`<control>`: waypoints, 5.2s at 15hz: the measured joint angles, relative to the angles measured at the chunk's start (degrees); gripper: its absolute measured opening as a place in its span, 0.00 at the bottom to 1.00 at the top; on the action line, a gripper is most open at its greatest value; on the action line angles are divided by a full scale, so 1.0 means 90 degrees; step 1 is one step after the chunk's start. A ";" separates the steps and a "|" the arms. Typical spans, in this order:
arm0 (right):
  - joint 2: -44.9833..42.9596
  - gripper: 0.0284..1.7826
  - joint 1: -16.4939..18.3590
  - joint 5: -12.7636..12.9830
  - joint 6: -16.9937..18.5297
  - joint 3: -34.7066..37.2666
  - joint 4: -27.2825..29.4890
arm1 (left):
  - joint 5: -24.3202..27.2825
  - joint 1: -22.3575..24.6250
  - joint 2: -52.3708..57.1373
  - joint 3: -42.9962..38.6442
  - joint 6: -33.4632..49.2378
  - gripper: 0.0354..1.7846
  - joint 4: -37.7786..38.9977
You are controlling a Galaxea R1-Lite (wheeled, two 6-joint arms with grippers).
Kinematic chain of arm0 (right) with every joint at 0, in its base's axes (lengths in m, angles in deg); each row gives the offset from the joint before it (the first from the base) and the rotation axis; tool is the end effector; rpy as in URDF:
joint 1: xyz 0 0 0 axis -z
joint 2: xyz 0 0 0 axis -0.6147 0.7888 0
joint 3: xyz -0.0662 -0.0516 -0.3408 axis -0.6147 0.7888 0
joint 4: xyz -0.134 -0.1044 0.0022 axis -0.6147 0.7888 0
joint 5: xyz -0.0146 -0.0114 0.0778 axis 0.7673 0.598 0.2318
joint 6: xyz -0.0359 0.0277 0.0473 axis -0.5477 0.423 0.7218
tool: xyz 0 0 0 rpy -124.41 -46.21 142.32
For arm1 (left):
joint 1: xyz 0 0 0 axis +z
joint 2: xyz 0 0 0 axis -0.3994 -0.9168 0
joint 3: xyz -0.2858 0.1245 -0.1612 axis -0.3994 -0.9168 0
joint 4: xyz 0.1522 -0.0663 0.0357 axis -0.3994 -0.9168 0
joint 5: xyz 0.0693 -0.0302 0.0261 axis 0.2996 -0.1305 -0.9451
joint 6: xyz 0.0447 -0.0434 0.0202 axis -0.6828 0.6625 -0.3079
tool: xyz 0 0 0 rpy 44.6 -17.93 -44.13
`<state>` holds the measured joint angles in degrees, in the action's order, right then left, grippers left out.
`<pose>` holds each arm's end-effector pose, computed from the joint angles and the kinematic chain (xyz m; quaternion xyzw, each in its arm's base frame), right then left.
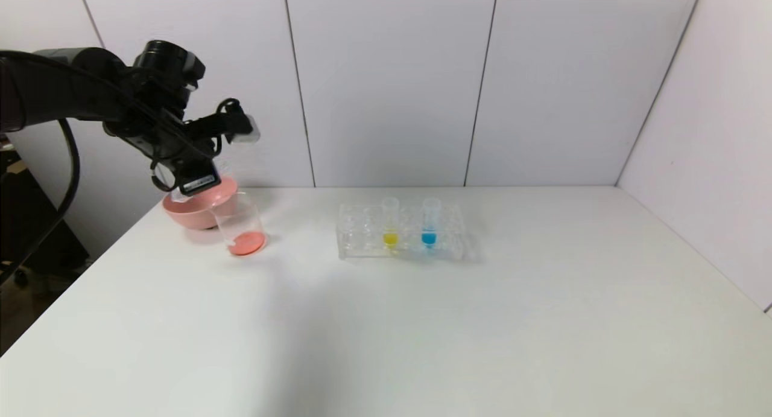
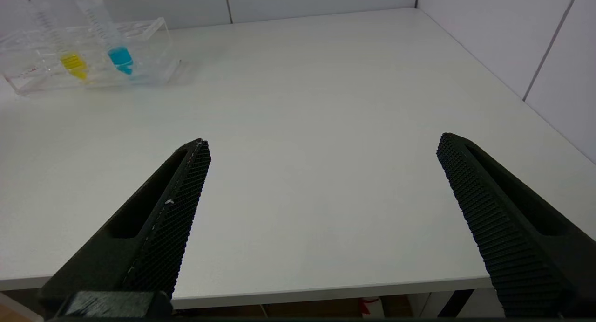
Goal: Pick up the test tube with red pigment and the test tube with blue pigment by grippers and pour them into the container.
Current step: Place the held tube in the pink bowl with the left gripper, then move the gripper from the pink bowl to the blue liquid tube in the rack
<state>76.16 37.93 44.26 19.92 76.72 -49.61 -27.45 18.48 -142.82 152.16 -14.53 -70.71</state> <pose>-0.0533 -0.0025 0.0758 0.0443 -0.0020 -0.0189 0.9988 0.4153 -0.0278 0.2815 0.4491 0.3317 -0.1379 0.8181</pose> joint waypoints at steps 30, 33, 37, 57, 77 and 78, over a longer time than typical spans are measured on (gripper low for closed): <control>0.0000 1.00 0.0003 0.0000 0.0000 0.0000 -0.0003 | -0.0577 0.1150 0.0058 -0.4845 0.6515 0.22 0.9021; 0.0000 1.00 0.0003 0.0000 0.0000 0.0000 -0.0003 | -0.0576 0.1150 -0.0164 -0.4729 0.6498 0.23 0.9013; 0.0000 1.00 0.0003 0.0000 0.0000 0.0000 -0.0003 | -0.0585 0.1146 -0.0238 -0.4688 0.6504 0.41 0.9016; 0.0000 1.00 0.0003 0.0000 0.0000 0.0000 -0.0003 | -0.0570 -0.2044 0.3484 -0.6995 0.7597 0.99 0.6265; 0.0000 1.00 0.0000 0.0000 0.0000 0.0000 -0.0003 | -0.4594 -0.6166 -0.0703 -0.2594 0.9178 0.99 0.4905; 0.0000 1.00 0.0003 0.0003 0.0000 0.0000 -0.0003 | -0.4626 -0.6200 -0.0844 -0.2468 0.9171 0.99 0.4911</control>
<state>76.16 37.95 44.29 19.92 76.72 -49.64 -69.08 -37.31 -150.41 129.95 68.02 -26.50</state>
